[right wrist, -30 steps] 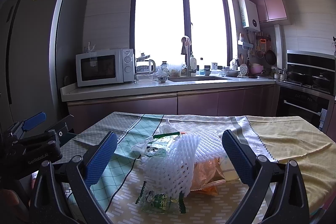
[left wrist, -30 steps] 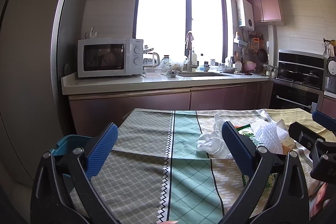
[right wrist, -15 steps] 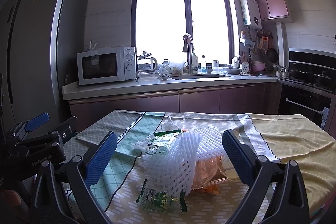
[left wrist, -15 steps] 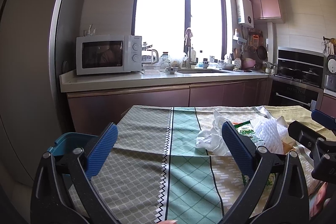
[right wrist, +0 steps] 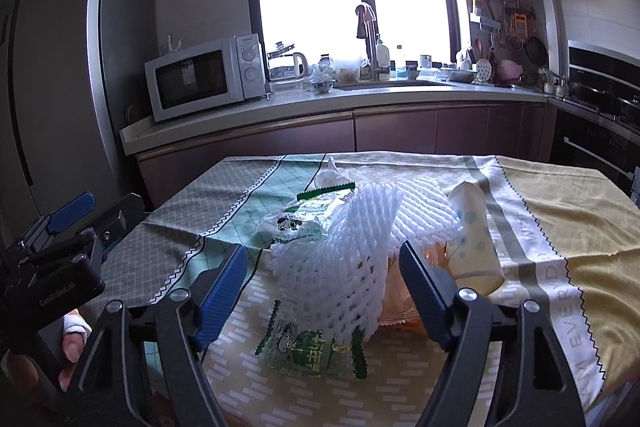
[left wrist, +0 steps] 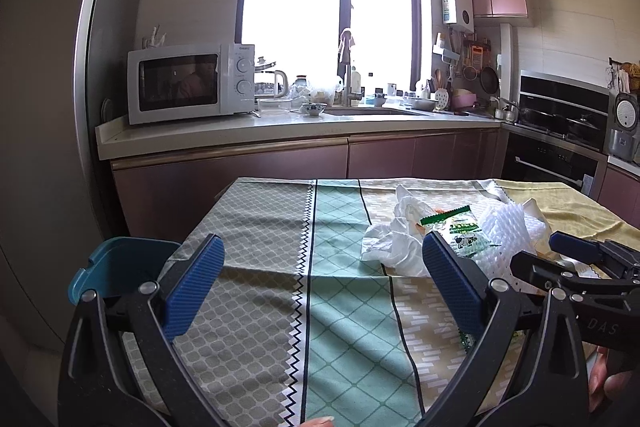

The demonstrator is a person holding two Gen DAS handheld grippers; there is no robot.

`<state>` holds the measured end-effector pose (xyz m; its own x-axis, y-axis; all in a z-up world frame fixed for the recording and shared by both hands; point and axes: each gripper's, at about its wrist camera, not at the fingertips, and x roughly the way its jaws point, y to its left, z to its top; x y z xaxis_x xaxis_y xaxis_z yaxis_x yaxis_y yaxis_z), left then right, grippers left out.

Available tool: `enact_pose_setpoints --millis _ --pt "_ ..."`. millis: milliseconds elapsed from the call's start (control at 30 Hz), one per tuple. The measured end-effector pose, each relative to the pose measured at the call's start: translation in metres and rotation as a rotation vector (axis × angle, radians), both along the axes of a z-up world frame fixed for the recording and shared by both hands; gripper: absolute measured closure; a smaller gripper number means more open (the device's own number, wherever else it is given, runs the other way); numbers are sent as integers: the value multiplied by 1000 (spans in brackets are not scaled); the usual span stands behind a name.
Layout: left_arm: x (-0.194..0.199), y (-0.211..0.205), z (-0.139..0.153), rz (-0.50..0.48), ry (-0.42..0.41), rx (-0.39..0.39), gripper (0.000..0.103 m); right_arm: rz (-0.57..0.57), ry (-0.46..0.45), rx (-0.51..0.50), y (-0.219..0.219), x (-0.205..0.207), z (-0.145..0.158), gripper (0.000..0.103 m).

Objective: Collect trash
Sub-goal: 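Grasp the white foam net with the right tool while the left tool grasps the green wrapper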

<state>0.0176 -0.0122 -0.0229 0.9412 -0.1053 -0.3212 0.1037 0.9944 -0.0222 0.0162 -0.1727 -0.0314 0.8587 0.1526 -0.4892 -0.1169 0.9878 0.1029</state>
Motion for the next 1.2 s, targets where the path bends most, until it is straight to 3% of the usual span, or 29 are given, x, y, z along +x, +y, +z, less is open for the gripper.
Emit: enact_pose_setpoints --millis 200,267,467,667,800,1000,1100,1200 --pt "18 -5 -6 -67 70 -21 5 11 76 52 -10 11 -11 50" --pt "26 -9 -8 -94 93 -19 5 22 93 76 -14 14 -13 65" --pt "45 -25 -12 -181 132 -21 10 46 122 140 -26 16 -15 89" --pt "75 -33 -15 -309 230 -93 20 77 105 167 -32 11 -12 94" --pt "97 -42 -20 -364 298 -115 36 84 93 177 -37 10 -10 94" --pt "125 -65 -30 -466 389 -143 40 97 98 183 -39 12 -13 94" --pt "138 -76 -40 -498 439 -160 61 103 103 184 -39 14 -15 94" --pt "148 -80 -47 -530 482 -211 75 109 104 181 -38 15 -16 94"
